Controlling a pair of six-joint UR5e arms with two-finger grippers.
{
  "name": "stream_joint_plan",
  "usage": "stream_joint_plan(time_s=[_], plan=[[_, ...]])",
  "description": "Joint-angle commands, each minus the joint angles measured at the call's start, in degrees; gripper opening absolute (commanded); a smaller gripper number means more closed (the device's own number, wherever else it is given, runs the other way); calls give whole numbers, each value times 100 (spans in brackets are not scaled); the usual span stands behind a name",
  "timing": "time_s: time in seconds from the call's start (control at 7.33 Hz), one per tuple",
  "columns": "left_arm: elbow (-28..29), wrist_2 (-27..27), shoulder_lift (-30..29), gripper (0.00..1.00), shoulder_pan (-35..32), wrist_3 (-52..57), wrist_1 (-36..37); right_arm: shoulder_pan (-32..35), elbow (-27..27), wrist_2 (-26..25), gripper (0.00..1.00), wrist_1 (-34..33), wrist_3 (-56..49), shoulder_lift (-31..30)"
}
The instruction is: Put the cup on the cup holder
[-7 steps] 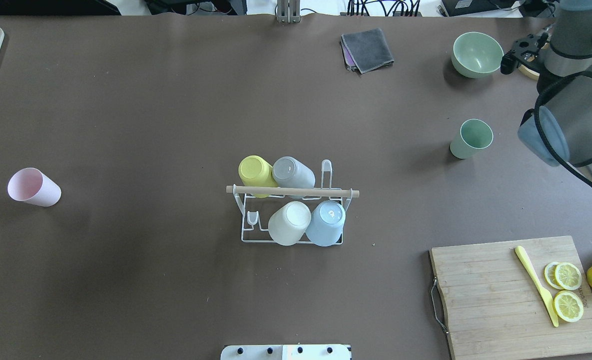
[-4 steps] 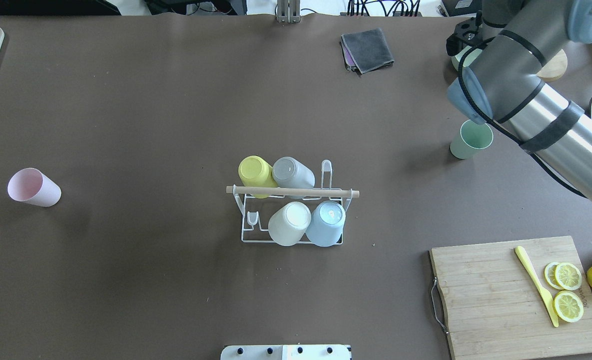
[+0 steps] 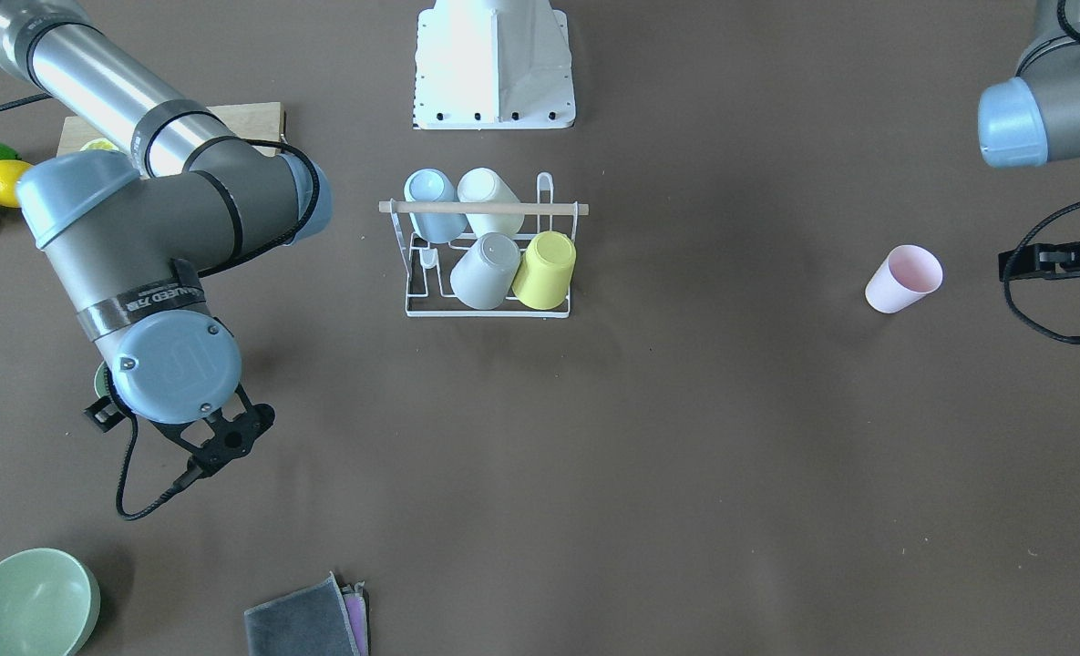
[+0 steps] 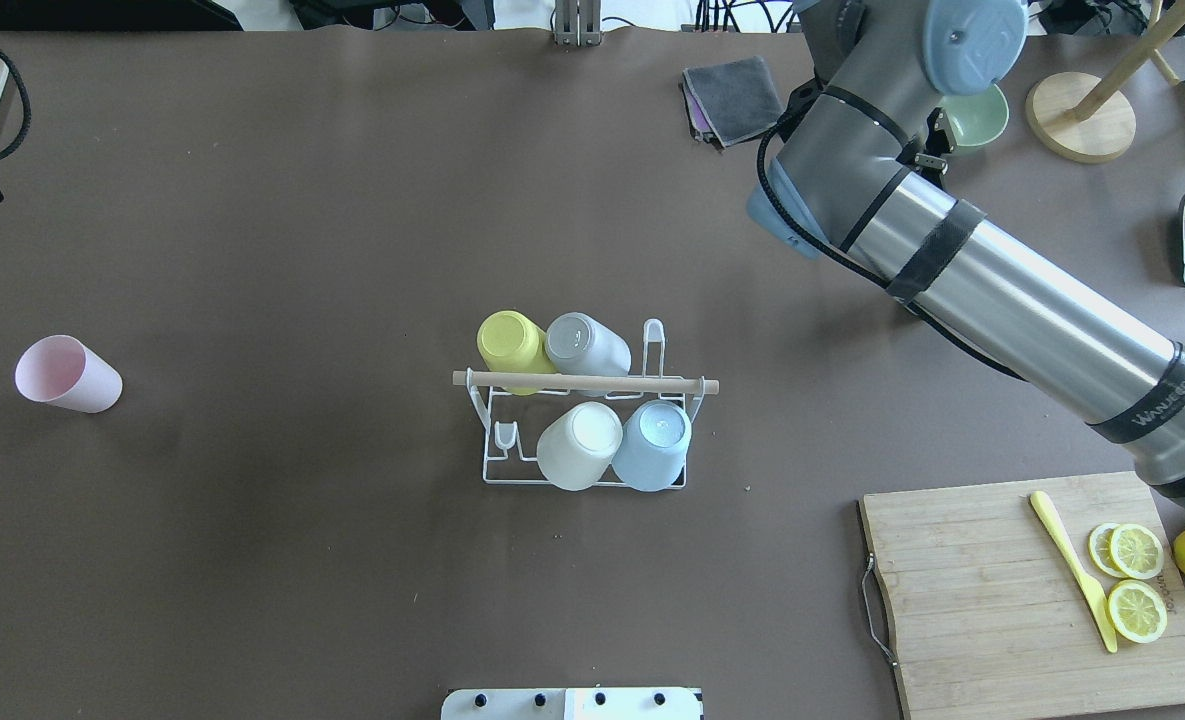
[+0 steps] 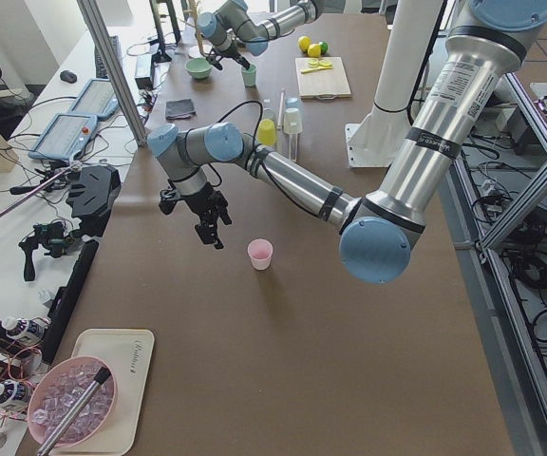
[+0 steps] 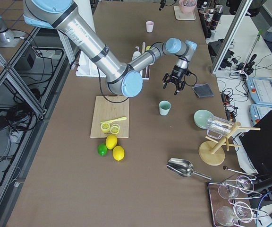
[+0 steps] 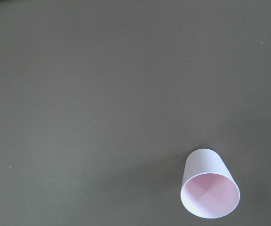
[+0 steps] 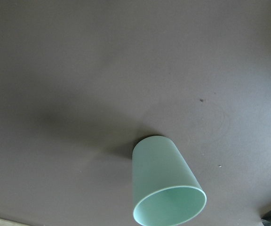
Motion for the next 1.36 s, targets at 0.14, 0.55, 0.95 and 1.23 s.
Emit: stream_joint_plan(time_s=[0.14,0.55,0.95,1.23], plan=[[1177,-348,-134,99,294,-11,-1216,-317,-657,-444,100,591,-195,125],[2118,-465,-634,98,646,-37,-1420,-544,-973,-953,100,794,-697,142],[2367,-474,-741,98,980,-64,-1412,-695,-1115,-1148,100,829,-1021,99],[2481,-448,-706,98,1085,-3,-1394,-730,-1212,-1279,100,829,-1215,11]])
